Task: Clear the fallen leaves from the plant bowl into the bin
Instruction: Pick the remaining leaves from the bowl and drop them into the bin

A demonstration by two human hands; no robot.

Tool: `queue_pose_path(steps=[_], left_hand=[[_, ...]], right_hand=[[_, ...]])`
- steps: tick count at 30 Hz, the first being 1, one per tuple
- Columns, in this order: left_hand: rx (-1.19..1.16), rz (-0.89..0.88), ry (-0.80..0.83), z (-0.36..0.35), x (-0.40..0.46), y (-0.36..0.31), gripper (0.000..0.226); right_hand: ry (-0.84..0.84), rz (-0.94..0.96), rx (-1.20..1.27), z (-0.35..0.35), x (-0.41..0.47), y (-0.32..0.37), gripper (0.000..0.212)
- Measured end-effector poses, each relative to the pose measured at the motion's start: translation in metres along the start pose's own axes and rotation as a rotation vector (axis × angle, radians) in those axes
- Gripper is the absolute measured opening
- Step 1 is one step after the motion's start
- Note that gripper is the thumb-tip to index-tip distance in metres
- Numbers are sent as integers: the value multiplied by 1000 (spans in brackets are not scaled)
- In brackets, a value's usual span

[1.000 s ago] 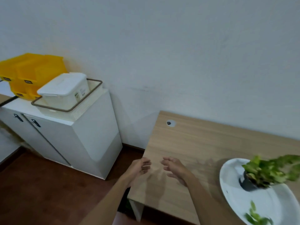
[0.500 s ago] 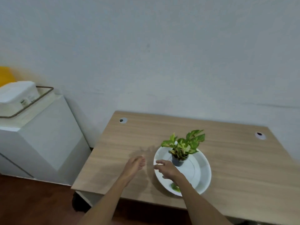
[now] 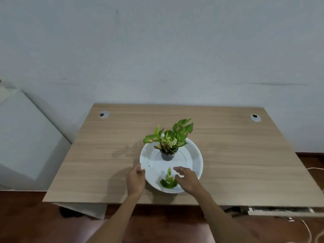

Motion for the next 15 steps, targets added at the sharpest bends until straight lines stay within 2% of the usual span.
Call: queue_pose_path(steps=[2, 5, 9, 15], left_hand=[[-30, 44, -20, -6, 4, 8, 21], [-124, 184, 44, -20, 10, 25, 28], [-280, 289, 110, -33, 13, 41, 13], [-350, 355, 141, -34, 15, 41, 23]], right_hand=[[-3, 46, -83, -3, 8, -1, 41], [14, 136, -241, -14, 19, 0, 43], [83, 268, -469, -35, 31, 2, 50], [138, 325, -525, -50, 14, -10, 40]])
Point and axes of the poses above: each hand's wrist, its own x-axis towards the middle knuckle, its own z-axis out of the back of the hand, y = z × x, the point moved 4 cm from there along x, towards the middle knuckle, and after that the axes turned 12 degrees about x, right-handed, at the moved point
